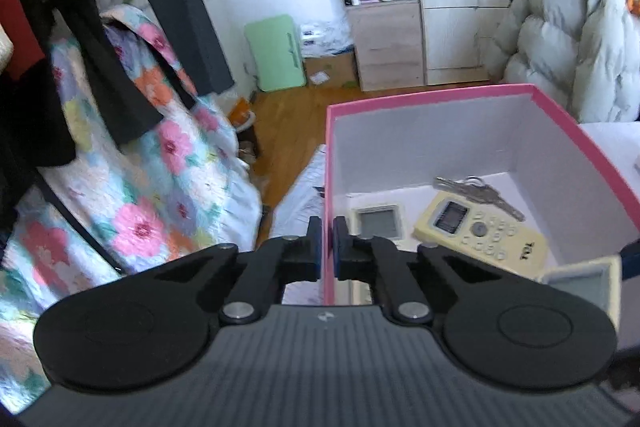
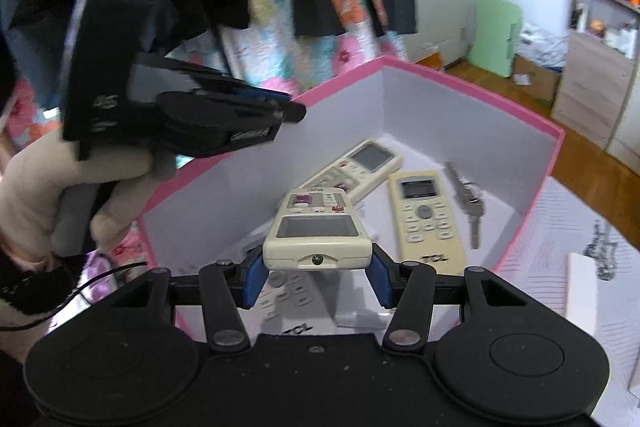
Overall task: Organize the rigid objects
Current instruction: 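Open the right tool to release the power bank and withdraw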
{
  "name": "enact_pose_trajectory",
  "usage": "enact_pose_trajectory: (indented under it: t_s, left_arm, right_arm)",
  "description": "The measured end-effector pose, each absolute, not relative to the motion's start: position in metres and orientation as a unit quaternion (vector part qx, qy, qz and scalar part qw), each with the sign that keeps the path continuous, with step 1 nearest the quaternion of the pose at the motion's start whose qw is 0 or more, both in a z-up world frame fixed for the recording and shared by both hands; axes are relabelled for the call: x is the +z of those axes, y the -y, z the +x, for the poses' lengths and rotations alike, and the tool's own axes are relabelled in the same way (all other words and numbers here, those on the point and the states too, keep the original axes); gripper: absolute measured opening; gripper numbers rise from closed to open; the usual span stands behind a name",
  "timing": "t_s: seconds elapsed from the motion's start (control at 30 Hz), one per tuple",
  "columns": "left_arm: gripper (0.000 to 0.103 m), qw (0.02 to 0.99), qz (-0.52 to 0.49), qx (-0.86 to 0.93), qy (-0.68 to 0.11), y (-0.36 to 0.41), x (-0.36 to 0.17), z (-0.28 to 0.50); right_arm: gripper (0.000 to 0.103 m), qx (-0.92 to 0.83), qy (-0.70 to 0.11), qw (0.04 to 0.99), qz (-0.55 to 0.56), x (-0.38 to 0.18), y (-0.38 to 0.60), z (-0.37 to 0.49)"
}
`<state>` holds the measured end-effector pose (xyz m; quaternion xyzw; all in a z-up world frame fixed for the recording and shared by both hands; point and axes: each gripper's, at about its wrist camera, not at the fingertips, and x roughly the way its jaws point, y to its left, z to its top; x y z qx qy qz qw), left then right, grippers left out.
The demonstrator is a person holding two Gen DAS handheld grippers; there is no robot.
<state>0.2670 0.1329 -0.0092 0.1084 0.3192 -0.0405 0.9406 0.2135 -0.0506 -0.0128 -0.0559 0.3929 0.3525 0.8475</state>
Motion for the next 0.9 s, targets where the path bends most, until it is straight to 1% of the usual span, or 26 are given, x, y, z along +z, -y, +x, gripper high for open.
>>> enact_pose_trajectory:
  t_s: [0.2,0.3,0.43,0.53,0.63,0.73,0.9]
  left_arm:
    - [0.003,0.942,0.093,-0.045,-0.320,-0.139,-0.008,0.268]
    - [0.003,0.942,0.092,-0.044,-0.320,-0.140,-0.008,0.269]
    - [0.003,0.941,0.102,-0.042,-0.319,-0.138,-0.008,0.270]
    - [0.003,0.942,0.101,-0.043,-0.318,-0.137,-0.009,0.270]
    - [0.003,0.942,0.101,-0.043,-0.318,-0.137,-0.009,0.270]
    - [0.003,0.942,0.103,-0.045,-0.315,-0.137,-0.009,0.268]
    - [0.002,0.946,0.118,-0.043,-0.300,-0.131,-0.010,0.262]
  right_arm:
    - [0.058,0.373,-0.417,0.828,-0.020,-0.018,0.055,0.222]
    - [0.062,0.377,-0.396,0.838,-0.004,-0.007,0.067,0.214]
    - [0.064,0.366,-0.357,0.859,0.032,0.014,0.101,0.199]
    - [0.067,0.325,-0.323,0.888,0.047,0.025,0.136,0.186]
    - [0.069,0.267,-0.300,0.915,0.041,0.023,0.169,0.175]
    - [0.069,0.197,-0.313,0.928,0.037,0.007,0.195,0.172]
    - [0.069,0.138,-0.374,0.917,0.003,-0.038,0.210,0.180]
